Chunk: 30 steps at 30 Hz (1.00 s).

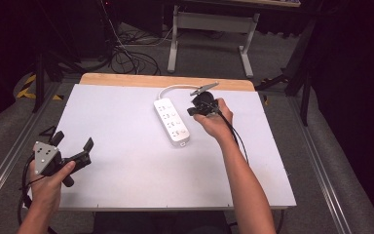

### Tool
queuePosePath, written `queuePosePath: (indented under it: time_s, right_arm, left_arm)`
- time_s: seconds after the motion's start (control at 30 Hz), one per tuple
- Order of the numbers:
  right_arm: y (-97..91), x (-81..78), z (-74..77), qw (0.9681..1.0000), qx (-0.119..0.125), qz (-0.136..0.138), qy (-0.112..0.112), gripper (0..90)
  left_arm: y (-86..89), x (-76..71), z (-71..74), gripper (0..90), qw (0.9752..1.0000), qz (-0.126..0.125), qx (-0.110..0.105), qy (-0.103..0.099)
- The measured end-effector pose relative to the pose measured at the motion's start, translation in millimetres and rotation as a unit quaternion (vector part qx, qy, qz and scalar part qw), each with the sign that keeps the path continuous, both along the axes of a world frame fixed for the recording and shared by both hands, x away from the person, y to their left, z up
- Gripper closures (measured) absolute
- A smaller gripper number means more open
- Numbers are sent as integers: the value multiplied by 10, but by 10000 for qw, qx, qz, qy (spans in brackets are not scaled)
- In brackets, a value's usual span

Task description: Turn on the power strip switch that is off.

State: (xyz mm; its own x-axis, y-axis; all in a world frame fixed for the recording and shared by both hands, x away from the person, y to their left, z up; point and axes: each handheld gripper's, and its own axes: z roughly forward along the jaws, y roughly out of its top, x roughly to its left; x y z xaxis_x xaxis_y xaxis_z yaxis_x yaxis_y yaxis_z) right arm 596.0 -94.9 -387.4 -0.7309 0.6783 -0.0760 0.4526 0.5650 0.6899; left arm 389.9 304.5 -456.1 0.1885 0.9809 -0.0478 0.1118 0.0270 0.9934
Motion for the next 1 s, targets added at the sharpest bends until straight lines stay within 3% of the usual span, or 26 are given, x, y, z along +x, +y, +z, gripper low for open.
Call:
queuePosePath:
  time_s: [0.4, 0.47, 0.5, 0.53, 0.67, 1.0]
  right_arm:
    - [284, 147, -149, 9982, -322, -48, 496, 885]
    - [377, 173, -243, 9968, -505, -99, 612, 836]
    - [377, 173, -243, 9968, -505, -99, 612, 836]
    - [431, 191, -327, 9952, -699, -86, 686, 864]
    - [497, 223, -420, 9935, -887, -132, 696, 900]
    - [531, 271, -418, 9955, -756, -173, 543, 900]
  left_arm:
    - [-19, 20, -6, 55, 9999, -70, -79, 26]
    - [-17, 21, -6, 57, 9999, -68, -77, 22]
    - [-15, 22, -7, 57, 9999, -69, -76, 26]
    - [-14, 22, -7, 57, 9999, -72, -77, 23]
    - [-7, 21, -5, 58, 9999, -78, -67, 26]
    - [-11, 21, -6, 59, 9999, -77, -71, 17]
